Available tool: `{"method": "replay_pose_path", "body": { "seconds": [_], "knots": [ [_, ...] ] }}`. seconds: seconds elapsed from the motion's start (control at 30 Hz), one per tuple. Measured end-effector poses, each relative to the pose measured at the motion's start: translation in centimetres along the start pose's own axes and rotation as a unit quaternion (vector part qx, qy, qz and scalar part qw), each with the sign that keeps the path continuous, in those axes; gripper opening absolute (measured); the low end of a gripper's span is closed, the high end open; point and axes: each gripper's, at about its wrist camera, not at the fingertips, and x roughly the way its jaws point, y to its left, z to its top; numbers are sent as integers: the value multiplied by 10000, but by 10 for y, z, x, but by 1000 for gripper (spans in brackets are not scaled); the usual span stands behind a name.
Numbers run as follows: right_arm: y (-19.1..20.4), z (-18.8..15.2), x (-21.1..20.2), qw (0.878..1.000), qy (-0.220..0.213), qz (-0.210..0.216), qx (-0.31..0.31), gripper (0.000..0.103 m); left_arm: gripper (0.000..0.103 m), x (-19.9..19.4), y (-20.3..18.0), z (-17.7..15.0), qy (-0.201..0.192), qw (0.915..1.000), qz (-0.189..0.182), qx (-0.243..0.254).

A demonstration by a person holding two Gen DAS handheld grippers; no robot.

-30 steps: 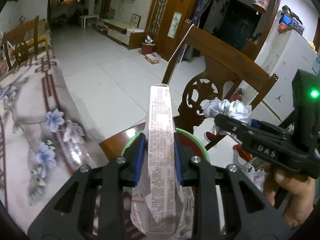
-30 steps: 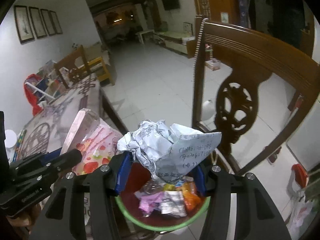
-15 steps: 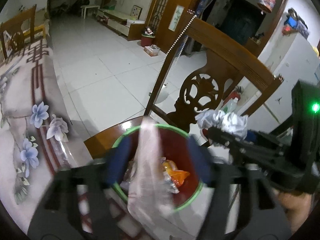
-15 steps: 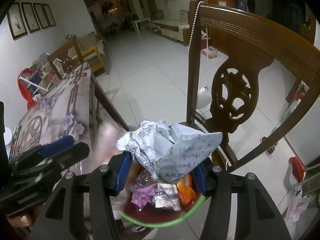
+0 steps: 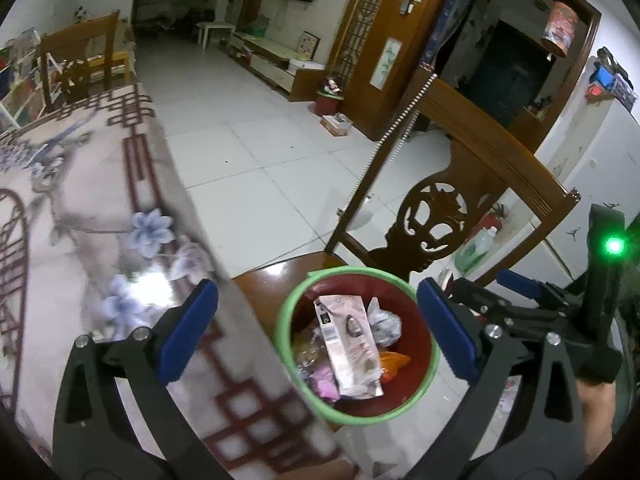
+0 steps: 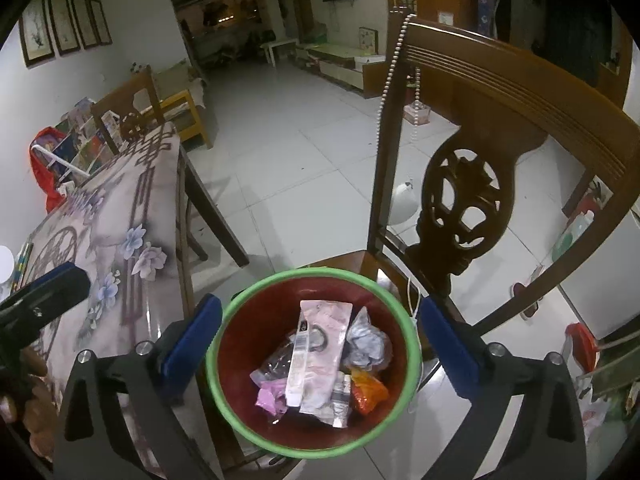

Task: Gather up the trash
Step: 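Move both tools back over the cluttered table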

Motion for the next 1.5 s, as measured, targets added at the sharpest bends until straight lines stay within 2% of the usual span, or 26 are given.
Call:
{"method": "replay_pose_path", "body": {
  "seconds": [0.2,0.4,0.6,1.03,1.1,1.3,1.37,1.5],
  "knots": [
    [32,3,-4,9995,-84,94,-300,95,97,-31,25,-11,-118,9995,249,122],
    [89,7,-5,9964,-145,336,-767,95,97,-64,54,-17,-233,9982,521,179],
    [150,2,-12,9905,-243,629,-1195,95,97,-114,96,-31,-484,9947,880,197],
    [261,-53,-17,9704,41,1210,-2090,96,97,-203,199,-101,-538,9854,1613,-117],
    [277,-69,-19,9652,155,1365,-2227,96,97,-212,216,-114,-553,9834,1716,-225],
    [327,-112,-26,9479,383,1831,-2578,96,97,-230,255,-145,-528,9819,1699,-646],
    [349,-128,-31,9383,399,2039,-2765,96,97,-232,268,-154,-452,9813,1687,-811],
    [391,-154,-32,9196,479,2197,-3222,96,97,-232,286,-164,-317,9797,1706,-1004]
  ]
}}
